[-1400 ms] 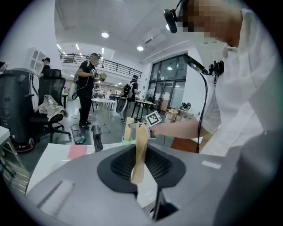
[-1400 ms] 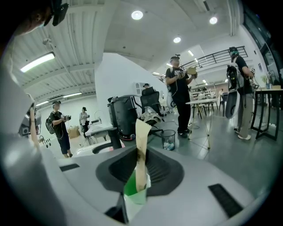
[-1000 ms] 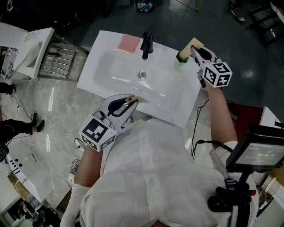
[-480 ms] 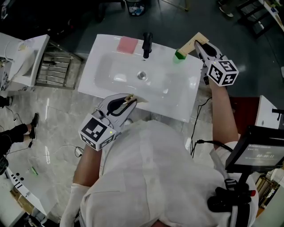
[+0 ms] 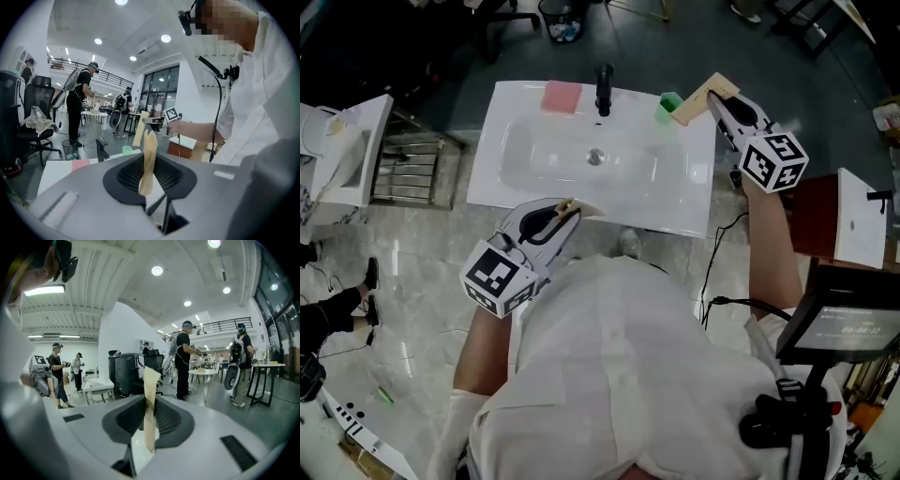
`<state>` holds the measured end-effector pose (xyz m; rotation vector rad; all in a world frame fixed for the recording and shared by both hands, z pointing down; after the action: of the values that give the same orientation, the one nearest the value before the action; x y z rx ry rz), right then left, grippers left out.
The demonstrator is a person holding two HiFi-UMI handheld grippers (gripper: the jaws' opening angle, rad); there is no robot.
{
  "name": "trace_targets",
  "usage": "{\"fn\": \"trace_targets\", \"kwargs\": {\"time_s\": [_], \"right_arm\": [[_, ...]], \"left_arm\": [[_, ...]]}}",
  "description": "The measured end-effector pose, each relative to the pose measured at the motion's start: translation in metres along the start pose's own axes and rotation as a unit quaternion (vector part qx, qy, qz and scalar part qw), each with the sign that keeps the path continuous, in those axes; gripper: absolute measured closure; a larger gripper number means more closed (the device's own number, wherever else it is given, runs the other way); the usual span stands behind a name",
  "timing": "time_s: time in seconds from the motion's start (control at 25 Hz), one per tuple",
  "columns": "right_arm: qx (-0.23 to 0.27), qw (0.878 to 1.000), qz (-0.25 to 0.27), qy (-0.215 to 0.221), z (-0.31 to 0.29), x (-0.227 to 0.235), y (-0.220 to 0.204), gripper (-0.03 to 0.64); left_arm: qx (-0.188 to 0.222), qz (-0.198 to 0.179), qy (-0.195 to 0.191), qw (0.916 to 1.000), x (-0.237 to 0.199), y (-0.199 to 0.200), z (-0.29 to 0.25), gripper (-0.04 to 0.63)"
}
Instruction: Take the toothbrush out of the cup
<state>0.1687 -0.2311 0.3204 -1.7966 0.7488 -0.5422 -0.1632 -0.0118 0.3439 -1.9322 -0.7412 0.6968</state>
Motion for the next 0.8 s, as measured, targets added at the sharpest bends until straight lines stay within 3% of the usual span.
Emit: {"fn": "trace_targets", "kwargs": {"time_s": [0.8], "right_arm": [[-0.058, 0.998, -0.006, -0.006, 0.074, -0.177, -0.053, 0.563]], "left_arm": [[-0.014, -0.04, -0.079, 0.996, 0.012, -0.033, 0.059, 0.532]]}}
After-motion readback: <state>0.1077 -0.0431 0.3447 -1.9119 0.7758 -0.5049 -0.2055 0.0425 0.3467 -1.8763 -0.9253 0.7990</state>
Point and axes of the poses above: the fingertips, and each gripper's own axes: z backward along the fingers, x to its right, y out of its top, the point moved 9 cm from there along z, backward along the fingers, and after that the axes turned 6 degrees about -x, right-handed, at the moved point
